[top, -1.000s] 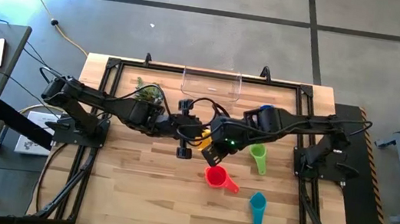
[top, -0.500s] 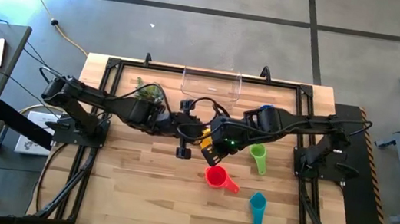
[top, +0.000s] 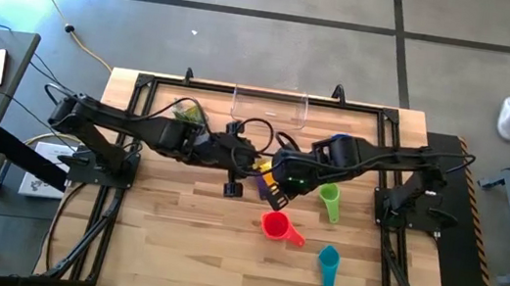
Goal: Nest measuring cups in basket
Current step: Move the yellow measuring cup to the center of the table
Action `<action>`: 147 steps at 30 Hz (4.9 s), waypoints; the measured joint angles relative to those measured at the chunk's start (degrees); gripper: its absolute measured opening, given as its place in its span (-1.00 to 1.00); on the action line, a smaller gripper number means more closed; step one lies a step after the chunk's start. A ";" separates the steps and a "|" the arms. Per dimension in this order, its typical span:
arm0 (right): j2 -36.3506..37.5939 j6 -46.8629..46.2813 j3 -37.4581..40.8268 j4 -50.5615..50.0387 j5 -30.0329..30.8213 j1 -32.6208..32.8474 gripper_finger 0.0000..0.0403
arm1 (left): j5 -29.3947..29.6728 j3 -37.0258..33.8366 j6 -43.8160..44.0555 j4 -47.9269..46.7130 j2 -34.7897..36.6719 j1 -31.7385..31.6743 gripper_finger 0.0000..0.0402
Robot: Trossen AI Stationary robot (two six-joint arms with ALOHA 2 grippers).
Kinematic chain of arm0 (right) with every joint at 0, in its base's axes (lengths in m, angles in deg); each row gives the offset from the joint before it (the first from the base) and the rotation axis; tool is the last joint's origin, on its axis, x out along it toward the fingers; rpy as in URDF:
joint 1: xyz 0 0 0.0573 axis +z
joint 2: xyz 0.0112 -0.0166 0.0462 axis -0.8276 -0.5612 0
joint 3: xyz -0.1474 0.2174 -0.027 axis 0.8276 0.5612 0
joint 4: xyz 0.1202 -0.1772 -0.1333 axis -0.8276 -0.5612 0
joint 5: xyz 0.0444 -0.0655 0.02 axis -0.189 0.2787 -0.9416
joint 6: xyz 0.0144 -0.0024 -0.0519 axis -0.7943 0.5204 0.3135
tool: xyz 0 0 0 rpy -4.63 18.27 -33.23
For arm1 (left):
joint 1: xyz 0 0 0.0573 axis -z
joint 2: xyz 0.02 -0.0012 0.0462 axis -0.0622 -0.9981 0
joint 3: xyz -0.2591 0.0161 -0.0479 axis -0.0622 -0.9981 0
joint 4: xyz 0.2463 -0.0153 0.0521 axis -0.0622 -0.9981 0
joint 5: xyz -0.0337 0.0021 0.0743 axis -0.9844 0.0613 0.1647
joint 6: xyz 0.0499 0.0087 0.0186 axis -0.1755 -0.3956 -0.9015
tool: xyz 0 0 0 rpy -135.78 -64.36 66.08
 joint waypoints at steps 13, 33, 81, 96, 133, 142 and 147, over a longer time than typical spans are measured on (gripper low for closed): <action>1.72 9.36 0.00 -11.33 8.11 0.12 -1.00 | 2.84 0.04 -0.04 0.07 2.02 -0.02 -0.44; 25.52 15.08 35.76 10.43 1.99 -8.66 -1.00 | 7.17 0.04 -0.02 0.13 2.02 -1.16 -0.44; 38.96 -40.43 96.63 96.94 13.79 -0.17 -1.00 | 7.24 0.04 4.04 0.01 1.97 -2.97 -0.44; 23.06 -48.56 91.26 103.14 16.32 0.37 -1.00 | 7.24 0.04 3.41 -0.08 1.97 -2.97 -0.44; 20.51 -47.86 89.33 94.27 11.20 0.37 -0.59 | 6.72 0.04 3.43 -0.24 1.97 -2.97 -0.44; 23.27 -47.32 89.33 93.79 11.14 0.42 -0.59 | 6.73 0.04 3.43 -0.19 1.97 -2.97 -0.44; 23.44 -47.34 89.33 91.70 8.44 0.42 -0.59 | 6.73 0.04 3.44 -0.17 1.97 -2.97 -0.44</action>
